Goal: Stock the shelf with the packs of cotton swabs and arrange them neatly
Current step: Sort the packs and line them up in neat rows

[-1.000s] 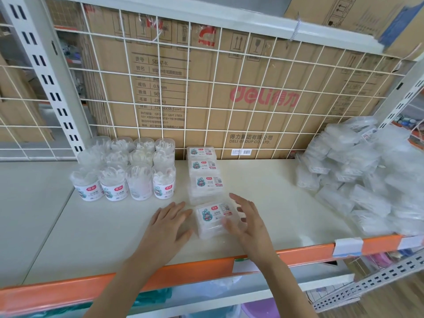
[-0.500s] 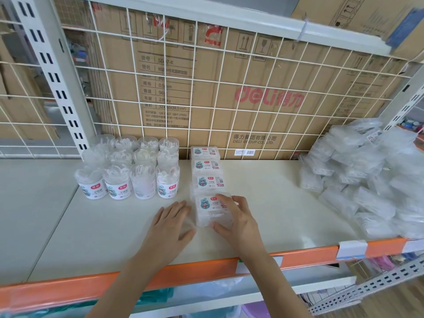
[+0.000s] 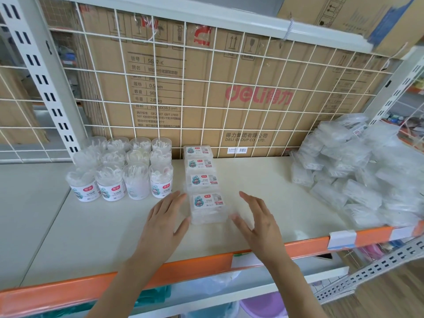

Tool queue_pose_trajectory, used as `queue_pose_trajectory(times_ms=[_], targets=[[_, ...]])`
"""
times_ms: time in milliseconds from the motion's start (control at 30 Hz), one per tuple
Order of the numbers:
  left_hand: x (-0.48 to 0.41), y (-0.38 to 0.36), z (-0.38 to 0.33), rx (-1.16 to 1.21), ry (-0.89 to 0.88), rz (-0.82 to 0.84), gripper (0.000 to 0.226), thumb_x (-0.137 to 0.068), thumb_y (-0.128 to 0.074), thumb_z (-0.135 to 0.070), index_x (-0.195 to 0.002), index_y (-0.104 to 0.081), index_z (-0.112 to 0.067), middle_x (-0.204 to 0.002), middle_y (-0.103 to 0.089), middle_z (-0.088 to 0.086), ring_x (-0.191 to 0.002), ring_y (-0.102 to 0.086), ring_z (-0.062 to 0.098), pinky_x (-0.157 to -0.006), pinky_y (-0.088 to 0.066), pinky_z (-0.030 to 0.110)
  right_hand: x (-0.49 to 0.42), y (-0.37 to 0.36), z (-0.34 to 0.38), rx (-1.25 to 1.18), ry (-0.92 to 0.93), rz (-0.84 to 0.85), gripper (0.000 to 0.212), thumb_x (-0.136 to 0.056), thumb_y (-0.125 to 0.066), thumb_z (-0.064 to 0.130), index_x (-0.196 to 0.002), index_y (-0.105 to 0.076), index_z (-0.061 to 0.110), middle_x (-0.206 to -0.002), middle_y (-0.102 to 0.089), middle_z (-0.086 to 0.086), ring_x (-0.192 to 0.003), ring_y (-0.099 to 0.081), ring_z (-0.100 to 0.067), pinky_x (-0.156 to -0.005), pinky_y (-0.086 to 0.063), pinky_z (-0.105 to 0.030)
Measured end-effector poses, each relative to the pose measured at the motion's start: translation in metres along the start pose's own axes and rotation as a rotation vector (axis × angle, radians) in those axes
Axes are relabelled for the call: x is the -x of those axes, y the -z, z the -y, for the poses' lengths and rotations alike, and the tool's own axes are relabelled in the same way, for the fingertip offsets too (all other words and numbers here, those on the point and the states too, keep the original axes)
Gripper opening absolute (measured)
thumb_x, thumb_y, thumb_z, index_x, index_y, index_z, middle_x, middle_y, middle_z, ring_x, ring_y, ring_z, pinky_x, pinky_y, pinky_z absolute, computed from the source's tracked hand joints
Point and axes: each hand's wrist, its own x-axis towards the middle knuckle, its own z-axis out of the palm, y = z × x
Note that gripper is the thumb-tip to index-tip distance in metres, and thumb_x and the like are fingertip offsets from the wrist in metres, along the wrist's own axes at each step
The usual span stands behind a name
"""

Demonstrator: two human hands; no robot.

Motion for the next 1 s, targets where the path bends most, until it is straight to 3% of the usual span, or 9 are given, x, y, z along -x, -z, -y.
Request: queue_pose_trajectory(times_ms=[133, 300, 433, 533, 733, 833, 1000], targets=[[-0.002, 0.001, -0.01, 0.057, -0.035, -0.025, 0.048, -0.09, -0.037, -0.039, -0.133, -0.044, -0.019, -0.137, -0.05, 0.005, -0.124, -0.042, 0.017, -0.103, -0.03, 0.028, 0.015, 0.028, -0.016, 0.035, -0.037, -0.075, 0.055, -0.085, -0.044, 0.051, -0.13, -0.052, 0.02, -0.12, -0.054, 0.008, -0.108, -0.055, -0.014, -0.085, -0.048, -0.032], [-0.01, -0.003, -0.033, 0.042, -0.198, 0.023, 0.045, -0.092, -0.037, -0.038, -0.132, -0.042, -0.021, -0.137, -0.05, 0.003, -0.125, -0.043, 0.019, -0.104, -0.028, 0.028, 0.04, 0.058, -0.039, 0.043, -0.132, -0.154, 0.042, -0.085, -0.055, 0.031, -0.126, -0.054, 0.022, -0.117, -0.053, 0.013, -0.107, -0.05, -0.004, -0.082, -0.036, -0.007], [-0.029, -0.008, -0.061, 0.058, -0.318, 0.064, 0.042, -0.096, -0.033, -0.041, -0.13, -0.046, -0.02, -0.134, -0.05, 0.001, -0.124, -0.041, 0.017, -0.102, -0.029, 0.029, 0.058, 0.086, -0.055, 0.085, -0.218, -0.224, 0.038, -0.09, -0.062, 0.023, -0.127, -0.054, 0.021, -0.116, -0.052, 0.015, -0.105, -0.042, 0.008, -0.082, -0.037, -0.023], [-0.047, -0.023, -0.084, 0.081, -0.387, 0.104, 0.041, -0.092, -0.039, -0.036, -0.129, -0.048, -0.021, -0.134, -0.05, -0.001, -0.125, -0.04, 0.015, -0.104, -0.026, 0.027, 0.07, 0.108, -0.07, 0.12, -0.271, -0.27, 0.042, -0.087, -0.064, 0.015, -0.127, -0.053, 0.022, -0.114, -0.052, 0.013, -0.099, -0.042, 0.012, -0.075, -0.037, -0.023], [-0.084, -0.063, -0.123, 0.138, -0.444, 0.249, 0.047, -0.091, -0.035, -0.044, -0.128, -0.052, -0.023, -0.136, -0.05, -0.004, -0.126, -0.037, 0.008, -0.105, -0.031, 0.024, 0.076, 0.149, -0.109, 0.185, -0.347, -0.374, 0.037, -0.088, -0.06, 0.021, -0.124, -0.056, 0.018, -0.112, -0.055, 0.008, -0.104, -0.053, -0.016, -0.079, -0.038, -0.029], [-0.104, -0.088, -0.147, 0.168, -0.448, 0.302, 0.061, -0.085, -0.026, -0.054, -0.133, -0.049, -0.024, -0.14, -0.044, -0.007, -0.127, -0.03, 0.002, -0.103, -0.019, 0.017, 0.068, 0.166, -0.132, 0.22, -0.37, -0.389, 0.035, -0.089, -0.061, 0.019, -0.123, -0.057, 0.017, -0.112, -0.056, 0.007, -0.101, -0.056, -0.025, -0.074, -0.04, -0.03], [-0.142, -0.129, -0.176, 0.146, -0.402, 0.372, 0.075, -0.078, -0.022, -0.06, -0.137, -0.045, -0.021, -0.142, -0.04, -0.004, -0.131, -0.035, 0.013, -0.1, -0.022, 0.019, 0.041, 0.188, -0.167, 0.242, -0.382, -0.376, 0.035, -0.088, -0.063, 0.019, -0.123, -0.057, 0.019, -0.115, -0.055, 0.006, -0.09, -0.059, -0.029, -0.072, -0.039, -0.029]])
